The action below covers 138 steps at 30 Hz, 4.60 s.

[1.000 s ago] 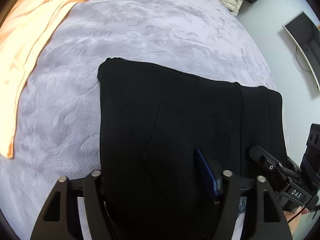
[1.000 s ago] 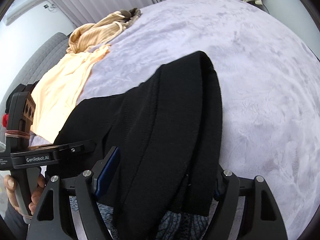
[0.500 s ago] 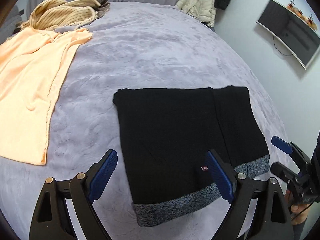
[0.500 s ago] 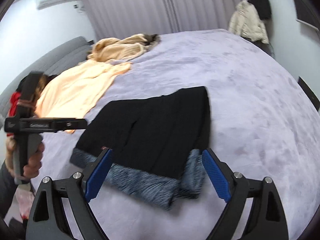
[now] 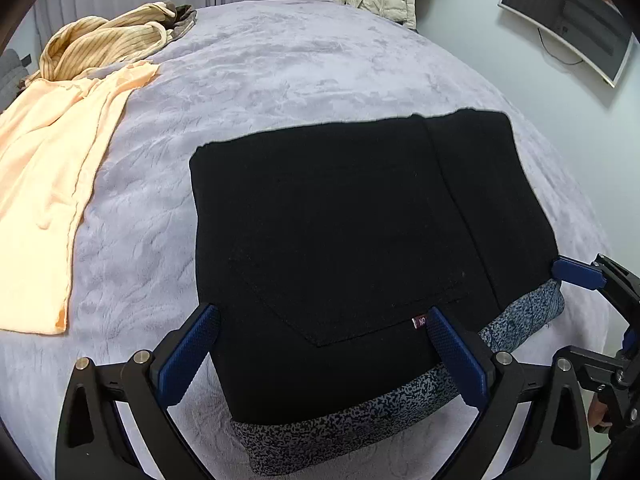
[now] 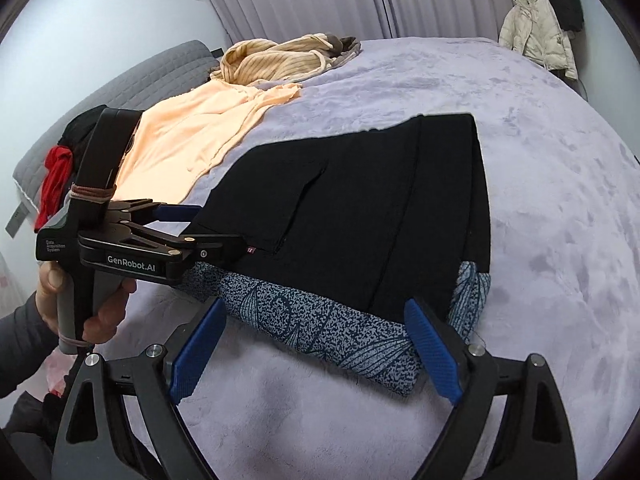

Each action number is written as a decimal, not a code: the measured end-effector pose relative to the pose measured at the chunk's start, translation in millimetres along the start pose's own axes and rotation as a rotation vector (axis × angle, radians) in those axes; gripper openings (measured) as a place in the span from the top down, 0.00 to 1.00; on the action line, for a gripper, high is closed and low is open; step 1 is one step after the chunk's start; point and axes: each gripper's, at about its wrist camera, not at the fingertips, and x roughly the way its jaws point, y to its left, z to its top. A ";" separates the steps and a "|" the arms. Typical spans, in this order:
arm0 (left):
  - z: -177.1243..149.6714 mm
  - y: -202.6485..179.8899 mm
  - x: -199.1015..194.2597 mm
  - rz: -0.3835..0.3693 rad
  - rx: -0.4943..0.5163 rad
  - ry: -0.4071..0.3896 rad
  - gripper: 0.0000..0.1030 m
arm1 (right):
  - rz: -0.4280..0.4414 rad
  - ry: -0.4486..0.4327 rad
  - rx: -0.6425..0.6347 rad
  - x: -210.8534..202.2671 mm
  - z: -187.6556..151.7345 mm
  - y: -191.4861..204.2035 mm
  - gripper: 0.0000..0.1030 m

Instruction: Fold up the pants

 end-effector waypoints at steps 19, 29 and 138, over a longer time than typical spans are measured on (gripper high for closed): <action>83.1 2.0 65.4 0.134 -0.048 0.041 0.00 | -0.072 0.123 -0.070 91.0 104.4 -56.7 0.01; 85.2 5.3 87.5 0.138 -0.062 0.053 0.00 | -0.058 0.158 -0.082 111.6 96.6 -67.8 0.00; -0.9 -21.5 -21.9 0.130 -0.168 -0.050 0.00 | -0.367 0.010 0.051 7.8 69.2 -4.3 0.00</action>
